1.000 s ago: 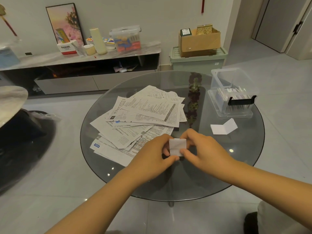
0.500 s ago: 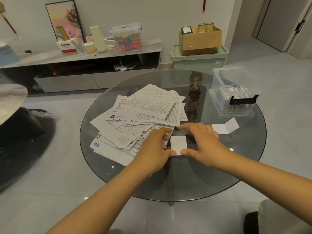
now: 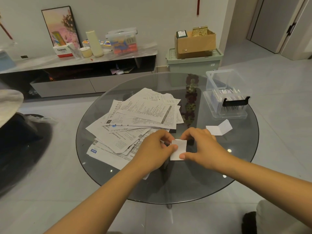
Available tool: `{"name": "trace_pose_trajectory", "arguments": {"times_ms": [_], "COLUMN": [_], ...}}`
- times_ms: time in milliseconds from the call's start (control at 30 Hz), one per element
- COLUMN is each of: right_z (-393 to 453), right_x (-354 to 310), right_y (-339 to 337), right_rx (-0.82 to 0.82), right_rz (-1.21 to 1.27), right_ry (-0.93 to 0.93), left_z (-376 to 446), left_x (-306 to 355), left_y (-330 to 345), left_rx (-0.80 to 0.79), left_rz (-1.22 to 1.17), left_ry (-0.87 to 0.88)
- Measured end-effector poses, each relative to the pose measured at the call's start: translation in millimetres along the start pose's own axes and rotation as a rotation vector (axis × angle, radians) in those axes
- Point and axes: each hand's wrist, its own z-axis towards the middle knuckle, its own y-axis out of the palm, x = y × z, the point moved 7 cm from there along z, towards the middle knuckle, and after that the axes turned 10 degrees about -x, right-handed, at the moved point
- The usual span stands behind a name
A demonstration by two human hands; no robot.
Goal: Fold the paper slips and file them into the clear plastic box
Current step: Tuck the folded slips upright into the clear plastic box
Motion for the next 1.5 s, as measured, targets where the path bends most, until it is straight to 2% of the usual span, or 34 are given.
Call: {"name": "trace_pose_trajectory", "arguments": {"times_ms": [133,233,400,567,733,900,967,1067,1133,1300,1367,1433,1500], "right_z": [-5.2,-8.6,-15.5,-15.1,-12.9,-9.9,-11.8,-21.6,-27.2,-30.2,-30.2,-31.1,-34.0], "right_x": [7.2,13.6,33.3,49.1,79.7,92.1,88.1,73.9,67.6,69.4,69.9,69.0,61.8], "right_y": [-3.0,-17.4,-51.8,-81.6,-82.0,-70.1,-71.2,-69.8,-60.4,-49.5,-55.3,-64.8,-73.5], "right_rx": [0.035,0.136,0.318,0.369,0.377,0.316,0.324,0.393,0.370,0.261,0.212,0.237,0.332], "right_rz": [0.223,0.378,0.395,0.240,0.161,0.016,-0.118,-0.534,-0.686,-0.710,-0.644,-0.534,-0.474], "right_ry": [-0.021,-0.023,0.034,0.071,0.165,0.157,0.101,0.010,-0.020,-0.030,0.029,0.054,0.017], "left_z": [3.0,7.8,18.4,31.6,40.1,44.8,46.8,49.1,49.6,48.8,47.0,43.7,41.0], "left_x": [7.7,14.4,34.2,54.0,73.4,71.3,71.5,70.7,69.3,66.4,63.7,64.6,67.9], "left_y": [4.1,8.5,27.5,44.2,75.6,95.0,96.1,98.2,99.0,101.3,103.2,99.0,85.4], "left_rx": [0.042,0.081,0.029,0.052,-0.055,-0.126,-0.138,-0.160,-0.167,-0.197,-0.240,-0.256,-0.200], "left_rz": [-0.081,-0.205,-0.413,-0.097,0.346,0.586,0.620,0.653,0.663,0.724,0.709,0.586,0.407], "left_ry": [0.044,0.055,0.109,0.257,0.477,0.497,0.499,0.496,0.500,0.501,0.480,0.454,0.436]}}
